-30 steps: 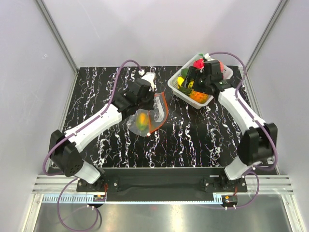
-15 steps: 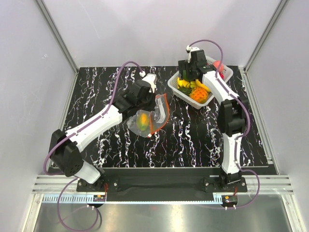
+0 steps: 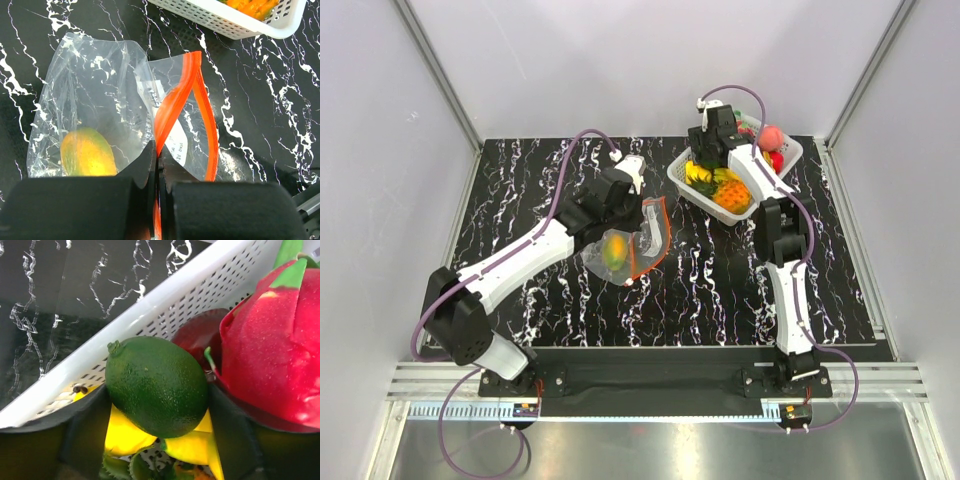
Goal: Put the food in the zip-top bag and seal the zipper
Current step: Pick up the fake fruit from the bin, then place the fake fruit in the zipper food storage bag.
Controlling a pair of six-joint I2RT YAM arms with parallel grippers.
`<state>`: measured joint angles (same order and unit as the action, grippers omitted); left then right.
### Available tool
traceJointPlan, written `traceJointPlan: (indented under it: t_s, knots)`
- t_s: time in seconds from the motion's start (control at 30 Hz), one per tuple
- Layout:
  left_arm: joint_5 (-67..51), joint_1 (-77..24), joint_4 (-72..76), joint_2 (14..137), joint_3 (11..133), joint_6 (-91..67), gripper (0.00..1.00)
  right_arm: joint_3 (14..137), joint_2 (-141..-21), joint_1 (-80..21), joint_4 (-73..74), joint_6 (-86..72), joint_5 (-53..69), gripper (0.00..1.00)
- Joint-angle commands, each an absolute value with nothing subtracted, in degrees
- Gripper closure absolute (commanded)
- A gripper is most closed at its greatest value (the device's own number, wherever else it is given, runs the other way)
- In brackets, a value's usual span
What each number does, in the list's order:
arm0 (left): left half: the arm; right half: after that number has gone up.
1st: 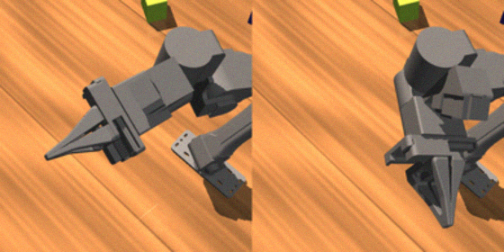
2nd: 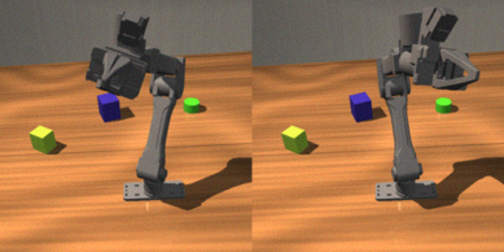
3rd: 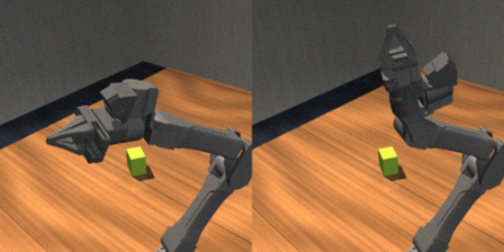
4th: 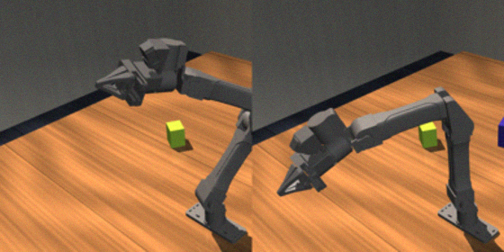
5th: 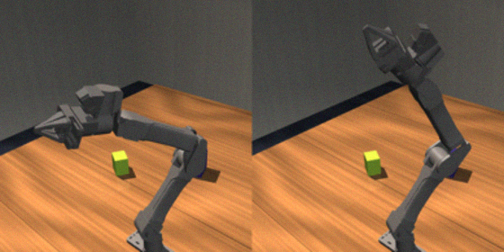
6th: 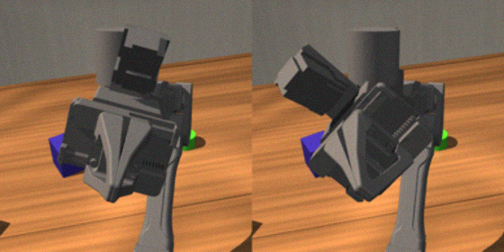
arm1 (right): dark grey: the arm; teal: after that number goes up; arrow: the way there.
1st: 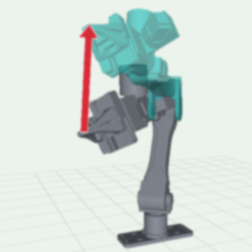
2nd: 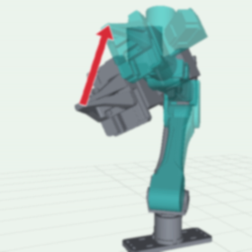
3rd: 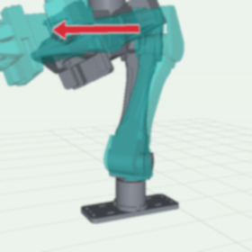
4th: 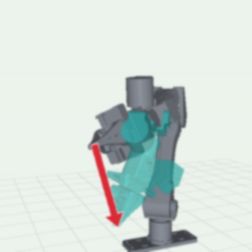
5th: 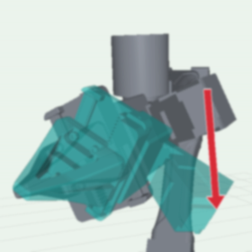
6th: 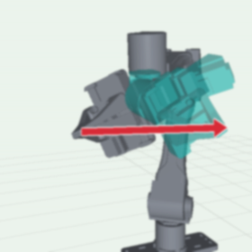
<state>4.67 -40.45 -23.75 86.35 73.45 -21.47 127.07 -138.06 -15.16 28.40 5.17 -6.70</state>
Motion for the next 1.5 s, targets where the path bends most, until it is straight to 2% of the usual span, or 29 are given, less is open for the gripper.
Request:
traceJointPlan:
  t_s: [0.0, 0.03, 0.1, 0.4, 0.53, 0.67, 0.87, 1.0, 1.17, 1.47]
  knots:
    - [4.7, -40.5, -21.4, 86.2, 74.1, -21.5, 0.98, 130.0, -139.0, -14.2, 27.6, 5.3, -7.6, 0.28]
    - [4.7, -40.5, -21.6, 86.4, 74.2, -21.5, 0.98, 130.9, -138.9, -14.2, 28.2, 5.2, -6.8, 0.36]
    - [4.8, -40.6, -21.6, 86.4, 74.4, -21.6, 0.98, 131.5, -137.5, -14.2, 29.6, 4.5, -6.1, 0.41]
    - [6.2, -40.3, -22.8, 86.0, 75.1, -21.5, 0.98, 113.4, -116.7, -14.2, 22.9, 1.6, -1.9, 0.42]
    - [5.5, -40.3, -23.4, 86.1, 76.1, -21.7, 0.98, 100.5, -106.6, -14.2, 21.2, -2.4, 3.0, 0.43]
    - [5.4, -40.3, -24.8, 87.5, 77.5, -21.5, 0.98, 86.9, -94.8, -14.3, 17.5, -7.5, 13.3, 0.44]
    - [5.6, -40.3, -26.4, 88.8, 80.0, -21.5, 0.98, 65.9, -76.6, -15.4, 9.9, -19.4, 28.1, 0.48]
    - [6.4, -40.3, -26.6, 88.9, 80.3, -21.8, 0.98, 54.4, -67.0, -17.0, 3.4, -29.1, 32.2, 0.48]
    - [6.6, -40.3, -26.4, 89.3, 80.2, -22.5, 0.98, 48.1, -62.8, -21.5, -2.9, -36.2, 33.3, 0.48]
    - [6.8, -40.3, -26.4, 89.6, 80.5, -23.1, 0.98, 47.0, -67.6, -28.2, -6.7, -40.2, 31.2, 0.51]
